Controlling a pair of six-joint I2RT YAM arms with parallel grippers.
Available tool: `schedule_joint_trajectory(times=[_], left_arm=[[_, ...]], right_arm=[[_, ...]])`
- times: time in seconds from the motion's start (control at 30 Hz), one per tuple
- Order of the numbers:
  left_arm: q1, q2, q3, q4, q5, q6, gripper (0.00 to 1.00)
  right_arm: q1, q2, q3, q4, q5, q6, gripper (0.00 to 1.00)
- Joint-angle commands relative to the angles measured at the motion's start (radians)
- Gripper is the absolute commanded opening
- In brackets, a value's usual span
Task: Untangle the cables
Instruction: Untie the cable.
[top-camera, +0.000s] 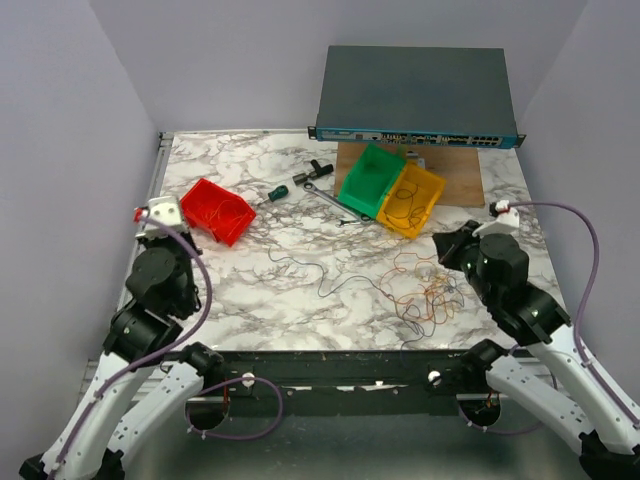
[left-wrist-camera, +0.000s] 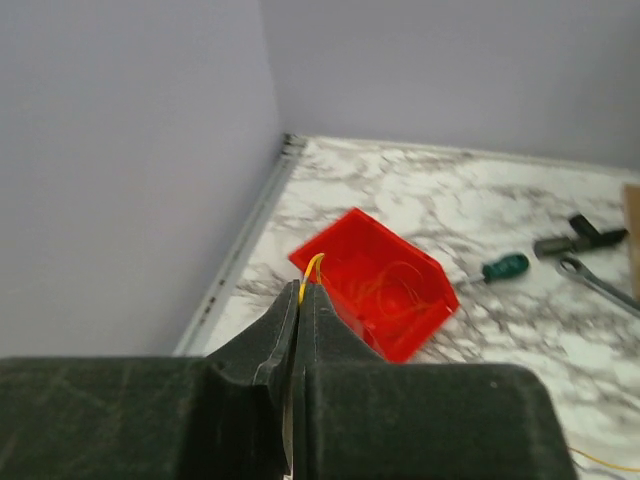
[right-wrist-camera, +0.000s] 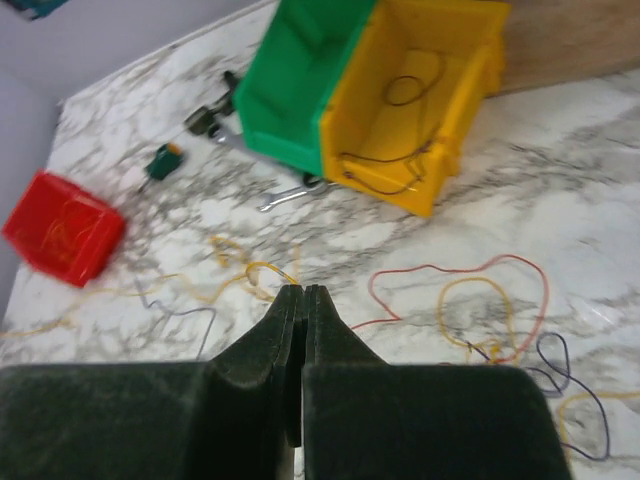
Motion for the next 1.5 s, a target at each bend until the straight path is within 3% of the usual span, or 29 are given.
schedule_joint_trajectory(times=[0.0,0.17,0.27,0.33,0.37,0.43,0.47,0.5,0.63,0.77,0.97,1.07,1.3,1.47], left_arm=[[0.000,0.161,0.054,-0.222,0.345,-0.177,0.03],[0.004,0.325,0.082,-0.295,0.565,-0.239,0.03],[0.006,0.421,0.096,-0.326,0.730,-0.227,0.13],[0.006,0.485,0.123,-0.353,0.802,-0.247,0.29],[0.006,0.512,0.137,-0.363,0.842,-0.256,0.43],[0.007,0.546,0.158,-0.374,0.908,-0.316,0.84],[0.007,0.551,0.160,-0.361,0.942,-0.340,0.95],[0.006,0.545,0.144,-0.319,1.004,-0.347,0.98],[0.002,0.508,0.037,-0.051,1.215,-0.390,0.99],[-0.012,0.534,-0.071,0.255,1.303,-0.520,0.97],[-0.052,0.624,-0.215,0.732,1.245,-0.486,0.92],[-0.071,0.684,-0.225,0.836,1.194,-0.439,0.92],[-0.087,0.805,-0.209,1.011,1.211,-0.365,0.77],[-0.088,0.858,-0.149,0.958,1.220,-0.328,0.57]], right_arm=[[-0.003,0.108,0.118,0.123,-0.343,-0.137,0.01],[-0.004,0.292,0.228,0.101,-0.462,-0.158,0.01],[-0.003,0.344,0.236,0.146,-0.500,-0.160,0.01],[-0.004,0.368,0.241,0.175,-0.520,-0.158,0.01],[-0.004,0.379,0.244,0.191,-0.531,-0.157,0.01],[-0.004,0.405,0.256,0.205,-0.546,-0.153,0.01],[-0.004,0.418,0.265,0.209,-0.553,-0.152,0.01],[-0.003,0.432,0.273,0.207,-0.556,-0.151,0.01],[-0.004,0.460,0.297,0.202,-0.565,-0.140,0.01],[-0.003,0.470,0.324,0.200,-0.584,-0.127,0.01],[-0.003,0.471,0.373,0.199,-0.643,-0.103,0.01],[-0.004,0.480,0.382,0.192,-0.664,-0.103,0.01],[-0.003,0.503,0.373,0.209,-0.716,-0.088,0.01],[-0.004,0.506,0.363,0.231,-0.727,-0.069,0.01]])
